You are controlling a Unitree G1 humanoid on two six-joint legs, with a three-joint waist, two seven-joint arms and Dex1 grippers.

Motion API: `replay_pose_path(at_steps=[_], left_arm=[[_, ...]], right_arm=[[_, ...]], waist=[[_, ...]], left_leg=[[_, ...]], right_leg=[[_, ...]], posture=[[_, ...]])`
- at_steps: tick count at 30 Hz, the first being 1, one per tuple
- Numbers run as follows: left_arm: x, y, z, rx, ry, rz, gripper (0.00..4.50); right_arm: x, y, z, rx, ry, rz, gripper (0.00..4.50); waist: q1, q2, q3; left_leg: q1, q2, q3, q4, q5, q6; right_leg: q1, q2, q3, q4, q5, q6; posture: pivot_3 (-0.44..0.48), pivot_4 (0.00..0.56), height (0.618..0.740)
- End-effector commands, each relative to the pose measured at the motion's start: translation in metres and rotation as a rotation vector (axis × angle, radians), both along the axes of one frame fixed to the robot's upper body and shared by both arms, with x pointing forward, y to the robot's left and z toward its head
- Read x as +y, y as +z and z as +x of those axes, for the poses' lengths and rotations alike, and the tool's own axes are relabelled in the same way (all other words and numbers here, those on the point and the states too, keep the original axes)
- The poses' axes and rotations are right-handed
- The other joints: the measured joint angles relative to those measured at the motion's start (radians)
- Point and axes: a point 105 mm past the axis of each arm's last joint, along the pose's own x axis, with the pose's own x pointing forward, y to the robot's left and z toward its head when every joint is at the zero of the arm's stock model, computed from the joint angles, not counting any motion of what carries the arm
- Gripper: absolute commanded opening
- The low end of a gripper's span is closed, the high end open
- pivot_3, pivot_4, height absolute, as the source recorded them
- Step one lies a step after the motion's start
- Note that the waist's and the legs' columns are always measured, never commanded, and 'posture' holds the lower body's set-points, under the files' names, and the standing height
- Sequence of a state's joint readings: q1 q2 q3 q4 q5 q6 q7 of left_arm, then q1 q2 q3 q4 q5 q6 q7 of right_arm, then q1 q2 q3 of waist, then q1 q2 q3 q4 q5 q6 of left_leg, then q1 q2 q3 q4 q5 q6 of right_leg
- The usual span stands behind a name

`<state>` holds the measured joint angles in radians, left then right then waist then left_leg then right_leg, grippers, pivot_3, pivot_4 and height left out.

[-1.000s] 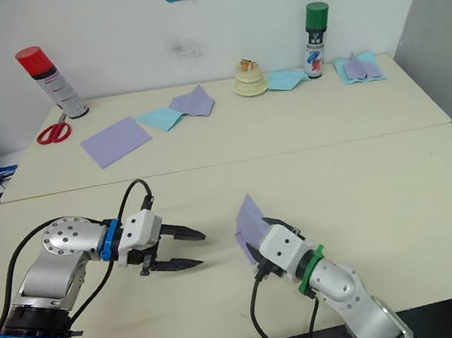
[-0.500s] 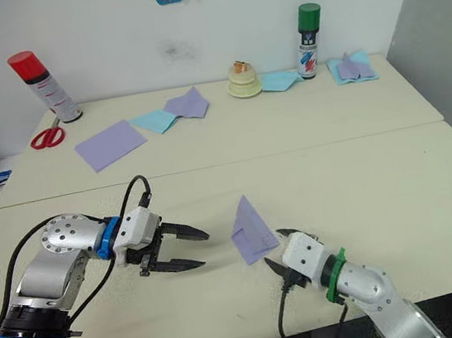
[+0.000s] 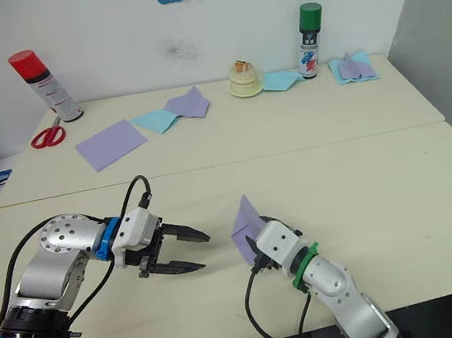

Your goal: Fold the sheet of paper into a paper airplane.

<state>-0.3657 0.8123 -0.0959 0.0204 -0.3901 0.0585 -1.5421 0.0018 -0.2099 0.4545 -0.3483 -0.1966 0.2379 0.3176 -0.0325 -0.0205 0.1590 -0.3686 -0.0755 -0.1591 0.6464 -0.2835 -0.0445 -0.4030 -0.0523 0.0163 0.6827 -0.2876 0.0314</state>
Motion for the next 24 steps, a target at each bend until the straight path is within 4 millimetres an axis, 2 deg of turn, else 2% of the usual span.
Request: replay_pose_path(at_steps=[1,5,11,16,24], left_arm=[[0.008,0.01,0.001,-0.035,0.034,-0.002,2.61],[0.015,0.009,0.0,-0.028,0.062,0.014,2.61],[0.018,0.012,-0.006,-0.014,0.095,-0.004,2.61],[0.017,0.017,-0.012,0.006,0.116,-0.042,2.61],[0.013,0.023,-0.017,0.023,0.128,-0.058,2.61]], right_arm=[[-0.004,0.016,-0.003,-0.066,0.035,0.011,1.4],[-0.017,0.019,-0.003,-0.096,0.166,-0.069,0.03],[-0.037,0.03,0.008,-0.149,0.453,-0.22,0.03],[-0.043,0.032,0.014,-0.178,0.634,-0.3,0.03],[-0.043,0.027,0.022,-0.154,0.697,-0.298,0.03]], waist=[[0.0,0.0,0.0],[0.0,0.0,0.0],[-0.002,0.0,0.0],[-0.002,0.0,0.0],[0.0,0.0,0.0]], left_leg=[[0.0,0.0,0.0,0.0,0.0,0.0],[0.0,0.0,0.001,0.0,-0.001,0.002],[0.002,0.001,0.002,0.0,-0.002,0.004],[0.003,0.001,0.002,0.0,-0.002,0.004],[0.003,0.001,0.001,0.0,-0.002,0.004]], right_leg=[[0.0,0.0,0.0,0.0,0.0,0.0],[0.0,0.0,0.0,0.0,0.0,0.0],[0.002,0.0,-0.001,0.0,0.0,0.0],[0.004,0.0,-0.001,-0.001,0.0,0.0],[0.005,0.0,-0.001,-0.001,0.0,0.0]], posture=[[0.0,0.15,0.74],[0.0,0.15,0.74],[0.0,0.15,0.74],[0.0,0.15,0.74],[0.0,0.15,0.74]])
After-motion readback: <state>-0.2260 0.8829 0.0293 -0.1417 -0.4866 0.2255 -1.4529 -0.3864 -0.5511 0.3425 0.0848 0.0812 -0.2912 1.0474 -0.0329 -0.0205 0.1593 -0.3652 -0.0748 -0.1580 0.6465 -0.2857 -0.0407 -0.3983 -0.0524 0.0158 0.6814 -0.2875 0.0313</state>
